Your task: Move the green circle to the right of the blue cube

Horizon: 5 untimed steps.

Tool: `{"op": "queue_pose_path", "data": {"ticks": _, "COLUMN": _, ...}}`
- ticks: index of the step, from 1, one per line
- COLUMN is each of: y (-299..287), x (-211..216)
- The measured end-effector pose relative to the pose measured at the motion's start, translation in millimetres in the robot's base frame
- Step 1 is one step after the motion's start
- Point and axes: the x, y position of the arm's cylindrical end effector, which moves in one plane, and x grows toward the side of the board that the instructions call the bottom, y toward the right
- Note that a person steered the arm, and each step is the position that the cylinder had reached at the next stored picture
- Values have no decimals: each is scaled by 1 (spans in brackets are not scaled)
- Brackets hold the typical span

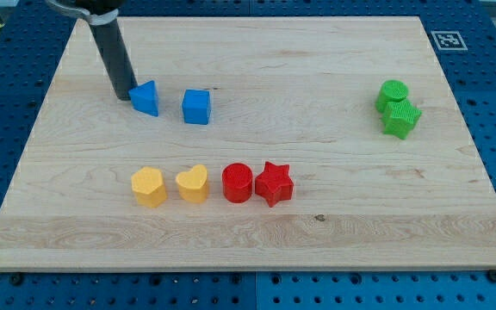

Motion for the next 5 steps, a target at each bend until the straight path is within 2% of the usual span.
{"op": "queue_pose_path", "data": {"ticks": 2, "y": 22, "x": 15}}
{"op": "queue_pose_path", "data": {"ticks": 3, "y": 5, "x": 15}}
{"op": "queue_pose_path", "data": {"ticks": 4, "y": -17, "x": -9}}
{"op": "queue_pose_path", "data": {"ticks": 5, "y": 14, "x": -47}}
